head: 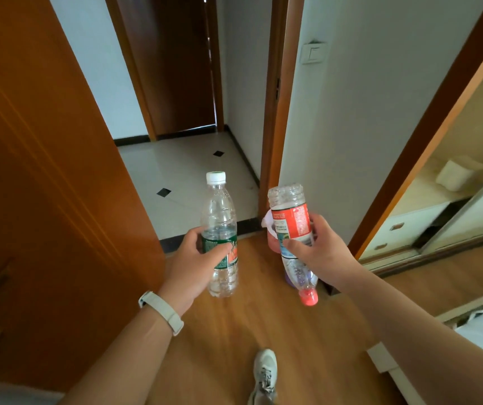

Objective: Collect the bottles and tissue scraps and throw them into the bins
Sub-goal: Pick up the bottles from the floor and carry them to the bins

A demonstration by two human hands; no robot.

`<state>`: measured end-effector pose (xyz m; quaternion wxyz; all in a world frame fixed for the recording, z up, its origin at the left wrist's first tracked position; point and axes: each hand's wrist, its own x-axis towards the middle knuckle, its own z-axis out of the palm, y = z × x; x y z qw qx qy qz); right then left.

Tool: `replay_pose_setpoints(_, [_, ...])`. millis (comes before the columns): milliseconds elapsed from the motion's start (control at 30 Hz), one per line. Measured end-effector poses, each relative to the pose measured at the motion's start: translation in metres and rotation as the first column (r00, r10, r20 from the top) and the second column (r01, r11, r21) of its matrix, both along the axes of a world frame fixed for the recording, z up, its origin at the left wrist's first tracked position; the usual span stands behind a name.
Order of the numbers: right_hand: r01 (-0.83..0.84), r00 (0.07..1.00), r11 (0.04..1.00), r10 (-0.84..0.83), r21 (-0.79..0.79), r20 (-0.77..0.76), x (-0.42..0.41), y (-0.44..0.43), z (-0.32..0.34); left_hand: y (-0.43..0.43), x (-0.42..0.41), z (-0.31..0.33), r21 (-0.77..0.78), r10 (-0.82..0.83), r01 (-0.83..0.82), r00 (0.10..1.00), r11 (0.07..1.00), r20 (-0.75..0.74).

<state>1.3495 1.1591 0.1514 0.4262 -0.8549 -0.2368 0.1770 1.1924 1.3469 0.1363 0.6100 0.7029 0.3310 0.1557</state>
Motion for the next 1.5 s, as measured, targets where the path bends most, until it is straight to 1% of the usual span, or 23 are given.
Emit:
replay_pose_setpoints(200, [-0.024,0.993,1.0,0.025,0.011,-0.112,0.061,0.063,-0.018,0.056,0.067,0.002,-0.017,-0.006,0.006,1.0,1.0,0.031])
replay_pose_setpoints(300, [-0.018,0.989,0.999,0.023,0.035,-0.144,0.099,0.092,-0.015,0.09,0.108,0.009,-0.014,-0.017,0.017,1.0,1.0,0.01])
replay_pose_setpoints(467, [0.005,0.995,0.998,0.001,0.059,-0.099,0.175,0.129,-0.007,0.137,0.186,0.017,0.006,-0.045,0.044,0.999,0.999,0.026])
replay_pose_setpoints(533, [0.018,0.996,0.997,-0.011,0.076,-0.091,0.192,0.137,-0.003,0.143,0.202,0.018,0.017,-0.057,0.057,0.998,0.998,0.038])
replay_pose_setpoints(600, [0.05,0.995,0.995,-0.042,0.087,-0.093,0.21,0.146,-0.004,0.152,0.22,0.015,0.014,-0.075,0.075,0.997,0.997,0.018])
replay_pose_setpoints(733, [0.086,0.992,0.995,-0.081,0.048,-0.095,0.236,0.162,-0.011,0.175,0.254,0.013,0.001,-0.096,0.096,0.995,0.995,0.003])
replay_pose_setpoints(933, [0.205,0.97,0.978,-0.199,0.027,-0.143,0.274,0.187,-0.029,0.219,0.317,-0.007,-0.049,-0.209,0.208,0.978,0.977,-0.01])
replay_pose_setpoints(1067, [0.322,0.938,0.947,-0.317,0.013,-0.14,0.298,0.215,-0.037,0.254,0.366,-0.017,-0.056,-0.29,0.289,0.957,0.956,-0.007])
replay_pose_setpoints(1167, [0.418,0.901,0.908,-0.415,0.004,-0.128,0.315,0.245,-0.036,0.288,0.4,-0.017,-0.031,-0.375,0.374,0.927,0.927,-0.031])
replay_pose_setpoints(1300, [0.481,0.87,0.876,-0.481,-0.027,-0.104,0.338,0.287,-0.033,0.341,0.45,-0.014,-0.01,-0.48,0.48,0.877,0.877,-0.037])
replay_pose_setpoints(1500, [0.594,0.797,0.801,-0.599,-0.077,-0.078,0.356,0.32,-0.038,0.385,0.499,-0.031,-0.033,-0.595,0.594,0.802,0.804,-0.05])
